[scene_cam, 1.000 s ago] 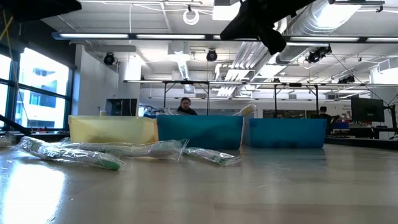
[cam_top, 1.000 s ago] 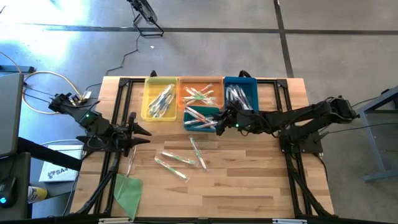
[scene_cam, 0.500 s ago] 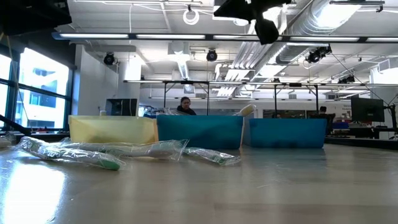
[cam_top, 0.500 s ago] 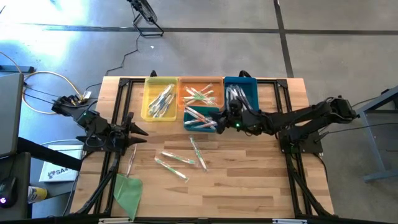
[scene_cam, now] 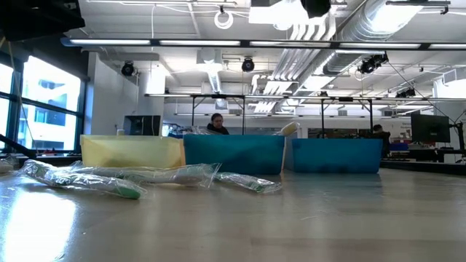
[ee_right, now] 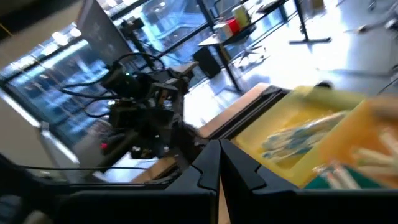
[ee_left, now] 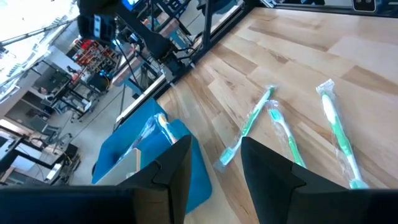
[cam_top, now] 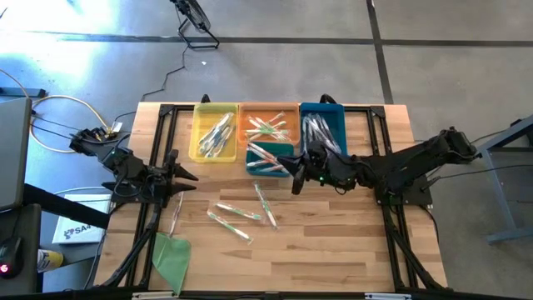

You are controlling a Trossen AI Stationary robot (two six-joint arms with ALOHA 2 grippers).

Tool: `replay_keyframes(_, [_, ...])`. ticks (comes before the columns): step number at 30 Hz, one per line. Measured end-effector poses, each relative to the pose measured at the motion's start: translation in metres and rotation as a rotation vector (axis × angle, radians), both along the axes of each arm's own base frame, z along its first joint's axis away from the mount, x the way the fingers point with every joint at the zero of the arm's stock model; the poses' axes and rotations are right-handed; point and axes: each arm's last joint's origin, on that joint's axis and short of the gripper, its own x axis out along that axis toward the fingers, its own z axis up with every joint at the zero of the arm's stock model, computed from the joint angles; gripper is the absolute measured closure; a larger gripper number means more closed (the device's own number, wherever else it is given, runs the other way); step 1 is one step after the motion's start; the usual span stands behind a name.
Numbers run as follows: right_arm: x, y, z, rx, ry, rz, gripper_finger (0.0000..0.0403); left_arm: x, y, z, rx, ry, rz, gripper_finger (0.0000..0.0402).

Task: Pick & Place Toothbrushes
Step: Put the green toothbrush into the orange bin

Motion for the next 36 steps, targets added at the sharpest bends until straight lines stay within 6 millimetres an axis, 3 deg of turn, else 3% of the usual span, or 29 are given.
replay_keyframes(6, [0.004,0.009,0.021,-0.093,0.086,-0.044,0.0400,0.000,0.000,0.000,0.000,0.000,0.001,0.0268])
replay_keyframes(14, [0.027,0.011,0.024,-0.144,0.256,-0.054,0.0400,0.000,0.000,0.000,-0.002,-0.001,0.002,0.0268])
replay_keyframes(24, [0.070,0.007,-0.004,-0.139,0.414,0.009,0.0400,0.000,0.000,0.000,-0.029,0.002,0.009,0.0268])
replay_keyframes(36, [0.094,0.011,-0.043,-0.045,0.494,0.144,0.0400,0.000,0.000,0.000,-0.059,0.004,0.014,0.0268])
